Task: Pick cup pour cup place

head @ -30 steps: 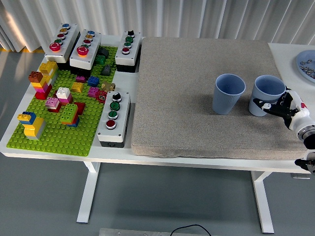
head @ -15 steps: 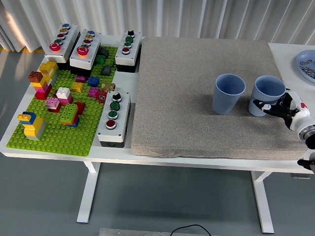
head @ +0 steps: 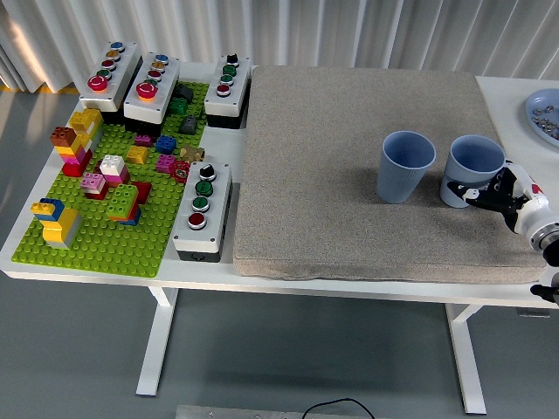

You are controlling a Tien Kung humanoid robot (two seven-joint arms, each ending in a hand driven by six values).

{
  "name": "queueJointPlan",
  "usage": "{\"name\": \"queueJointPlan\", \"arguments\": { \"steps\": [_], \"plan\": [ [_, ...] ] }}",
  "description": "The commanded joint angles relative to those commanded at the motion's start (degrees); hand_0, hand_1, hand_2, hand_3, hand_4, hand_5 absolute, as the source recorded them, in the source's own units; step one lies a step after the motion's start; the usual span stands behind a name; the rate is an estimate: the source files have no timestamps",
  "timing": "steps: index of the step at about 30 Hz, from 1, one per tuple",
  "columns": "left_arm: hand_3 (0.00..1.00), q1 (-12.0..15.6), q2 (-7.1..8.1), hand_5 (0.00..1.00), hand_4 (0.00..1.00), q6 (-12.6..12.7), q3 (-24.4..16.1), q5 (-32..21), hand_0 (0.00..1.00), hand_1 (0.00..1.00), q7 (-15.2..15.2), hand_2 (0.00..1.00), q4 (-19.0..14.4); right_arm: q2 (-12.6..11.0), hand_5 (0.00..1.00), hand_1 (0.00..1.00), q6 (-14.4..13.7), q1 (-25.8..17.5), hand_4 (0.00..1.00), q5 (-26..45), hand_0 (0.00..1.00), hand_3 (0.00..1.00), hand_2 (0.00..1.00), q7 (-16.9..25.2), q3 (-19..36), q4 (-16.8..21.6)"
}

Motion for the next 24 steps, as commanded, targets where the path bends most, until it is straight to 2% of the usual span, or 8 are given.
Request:
{"name": "queueJointPlan", "arguments": {
  "steps": [24],
  "plan": [
    [0.691,-0.2,0.0,0.956,0.506,-0.1,0.1,-0.4,0.73,0.779,0.0,0.823,0.0,-1.6,0.243,0.879,1.0,-1.1,0.853,-0.5,0.928,0.951,0.965,-1.0,1.7,1.3]
  ]
}}
